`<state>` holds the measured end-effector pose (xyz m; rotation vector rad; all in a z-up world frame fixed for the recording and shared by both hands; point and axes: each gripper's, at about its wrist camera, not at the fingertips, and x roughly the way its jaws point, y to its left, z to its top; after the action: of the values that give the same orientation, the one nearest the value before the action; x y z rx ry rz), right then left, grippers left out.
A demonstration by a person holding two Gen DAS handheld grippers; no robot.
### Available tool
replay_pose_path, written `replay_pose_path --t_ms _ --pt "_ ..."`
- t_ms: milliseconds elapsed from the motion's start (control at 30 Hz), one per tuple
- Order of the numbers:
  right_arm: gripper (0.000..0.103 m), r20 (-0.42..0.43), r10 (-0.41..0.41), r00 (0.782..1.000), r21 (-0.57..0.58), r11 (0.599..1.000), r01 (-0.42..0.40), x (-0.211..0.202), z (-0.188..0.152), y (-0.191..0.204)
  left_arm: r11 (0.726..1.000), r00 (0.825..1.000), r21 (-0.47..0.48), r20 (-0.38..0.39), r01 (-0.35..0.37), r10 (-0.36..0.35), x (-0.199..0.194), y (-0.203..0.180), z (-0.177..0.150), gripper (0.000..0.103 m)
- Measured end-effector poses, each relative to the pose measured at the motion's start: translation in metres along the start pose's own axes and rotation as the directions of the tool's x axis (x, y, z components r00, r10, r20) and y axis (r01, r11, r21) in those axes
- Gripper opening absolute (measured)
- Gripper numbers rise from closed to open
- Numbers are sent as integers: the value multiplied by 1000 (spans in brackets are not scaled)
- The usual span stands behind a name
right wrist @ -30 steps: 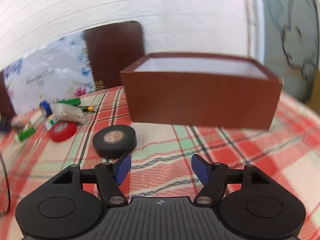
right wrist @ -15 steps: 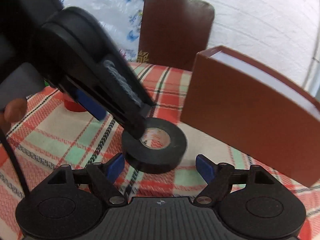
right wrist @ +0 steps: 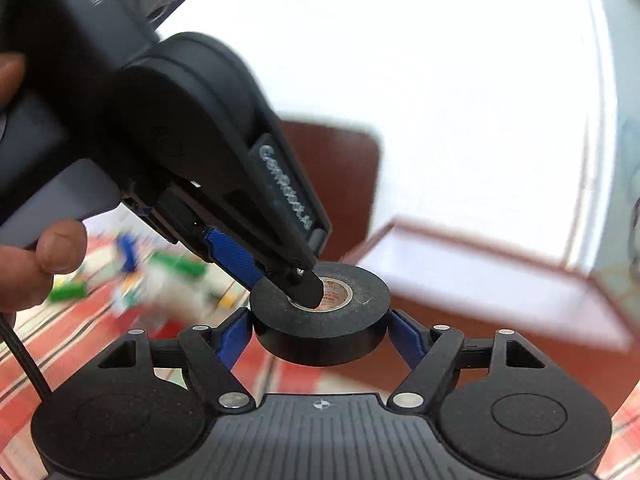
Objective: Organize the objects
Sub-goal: 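Carry the black tape into the brown box and release it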
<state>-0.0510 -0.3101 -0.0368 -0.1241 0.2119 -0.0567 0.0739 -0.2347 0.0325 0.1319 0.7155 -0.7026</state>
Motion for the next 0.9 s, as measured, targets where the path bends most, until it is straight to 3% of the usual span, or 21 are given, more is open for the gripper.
replay_pose_path --t_ms 133,333,400,567,733,900 --pt "73 28 -64 998 -6 998 64 17 16 -23 999 1000 46 27 6 -7 22 -14 30 32" --pt "74 -23 -110 994 57 992 111 55 17 -56 997 1000 79 19 -6 5 63 -23 50 33" --pt "85 -7 -147 989 84 986 147 61 12 -61 996 999 84 11 -34 33 71 -27 49 37" --pt "86 78 -172 982 98 982 164 39 -6 -57 998 1000 63 10 -22 22 70 -20 40 37" --pt "86 146 -176 974 77 983 166 10 -7 -43 999 999 53 52 -9 6 40 -19 26 37" --pt "87 115 -146 983 97 986 135 -17 -9 -27 997 998 41 32 -62 61 20 -15 5 44"
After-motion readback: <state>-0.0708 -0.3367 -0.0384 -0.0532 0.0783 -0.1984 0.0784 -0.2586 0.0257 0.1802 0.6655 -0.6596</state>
